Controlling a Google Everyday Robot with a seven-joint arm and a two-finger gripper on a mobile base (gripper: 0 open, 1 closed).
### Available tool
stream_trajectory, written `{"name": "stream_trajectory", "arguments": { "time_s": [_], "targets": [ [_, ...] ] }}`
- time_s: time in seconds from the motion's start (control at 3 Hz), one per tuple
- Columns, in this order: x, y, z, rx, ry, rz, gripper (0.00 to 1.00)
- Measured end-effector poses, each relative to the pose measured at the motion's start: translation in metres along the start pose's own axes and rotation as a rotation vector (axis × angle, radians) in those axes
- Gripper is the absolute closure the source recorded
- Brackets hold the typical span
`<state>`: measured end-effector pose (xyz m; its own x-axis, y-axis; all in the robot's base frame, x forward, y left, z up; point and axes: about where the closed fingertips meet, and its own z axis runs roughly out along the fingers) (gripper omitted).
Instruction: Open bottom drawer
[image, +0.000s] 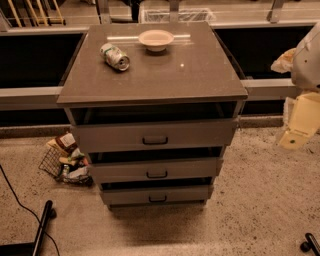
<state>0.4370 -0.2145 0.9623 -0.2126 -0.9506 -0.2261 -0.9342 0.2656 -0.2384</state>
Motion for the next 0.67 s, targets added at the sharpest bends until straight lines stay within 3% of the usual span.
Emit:
{"name": "stream_trajectory", "arguments": {
  "time_s": [0.33, 0.67],
  "targets": [
    [-0.003, 0.003, 0.018, -0.01, 0.013, -0.04, 0.0],
    [-0.005, 0.016, 0.068, -0.051, -0.002, -0.122, 0.0]
  ]
}}
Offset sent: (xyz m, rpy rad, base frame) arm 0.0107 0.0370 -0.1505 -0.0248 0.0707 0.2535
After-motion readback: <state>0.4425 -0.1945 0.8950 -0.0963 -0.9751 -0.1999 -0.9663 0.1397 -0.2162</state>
